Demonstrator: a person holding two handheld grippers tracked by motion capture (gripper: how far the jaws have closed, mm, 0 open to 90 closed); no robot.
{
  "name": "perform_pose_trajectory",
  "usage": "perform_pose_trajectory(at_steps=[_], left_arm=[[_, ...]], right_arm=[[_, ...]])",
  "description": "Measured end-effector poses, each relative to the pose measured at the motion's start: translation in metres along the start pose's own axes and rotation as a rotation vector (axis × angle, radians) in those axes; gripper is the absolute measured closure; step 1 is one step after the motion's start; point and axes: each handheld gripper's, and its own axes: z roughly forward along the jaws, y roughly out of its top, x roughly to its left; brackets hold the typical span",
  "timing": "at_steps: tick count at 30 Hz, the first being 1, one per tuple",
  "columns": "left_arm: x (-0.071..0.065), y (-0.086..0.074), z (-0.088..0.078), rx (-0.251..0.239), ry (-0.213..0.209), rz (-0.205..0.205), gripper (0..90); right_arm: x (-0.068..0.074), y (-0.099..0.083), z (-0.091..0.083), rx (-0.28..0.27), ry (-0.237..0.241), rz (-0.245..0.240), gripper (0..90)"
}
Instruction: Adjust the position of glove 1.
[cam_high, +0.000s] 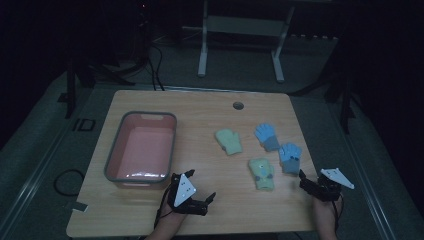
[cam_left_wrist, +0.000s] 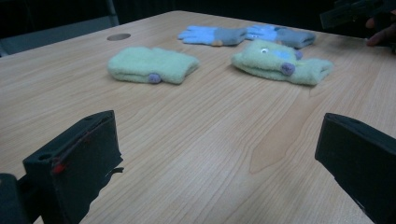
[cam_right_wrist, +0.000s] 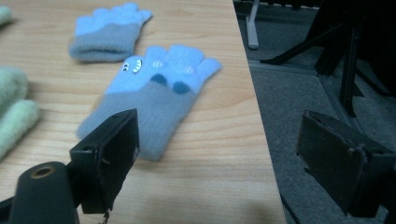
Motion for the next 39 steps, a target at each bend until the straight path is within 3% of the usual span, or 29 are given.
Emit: perform_pose_trajectory(at_steps=[5, 20, 24, 29, 32, 39], left_arm=[[0.000, 0.000, 0.000, 0.001, 0.000, -0.007, 0.0], [0.000, 0.000, 0.000, 0.002, 0.001, -0.001, 0.1], [0.000, 0.000, 0.000, 0.004, 0.001, 0.003, 0.1], [0.000, 0.000, 0.000, 0.005, 0.002, 0.005, 0.2], [0.000, 0.000, 0.000, 0.004, 0.001, 0.003, 0.3], [0.000, 0.000, 0.000, 0.004, 0.001, 0.001, 0.3]], right_arm=[[0.003, 0.000, 0.000, 0.010, -0.007, -0.026, 13.4], [-0.004, 0.007, -0.003, 0.045, 0.040, 0.022, 12.2], [-0.004, 0.019, -0.008, 0.040, 0.027, 0.011, 11.8], [-0.001, 0.039, -0.018, 0.016, -0.005, -0.039, 13.5], [-0.001, 0.054, -0.020, 0.047, 0.016, -0.037, 14.4], [0.001, 0.088, -0.033, -0.004, 0.055, -0.019, 13.4]])
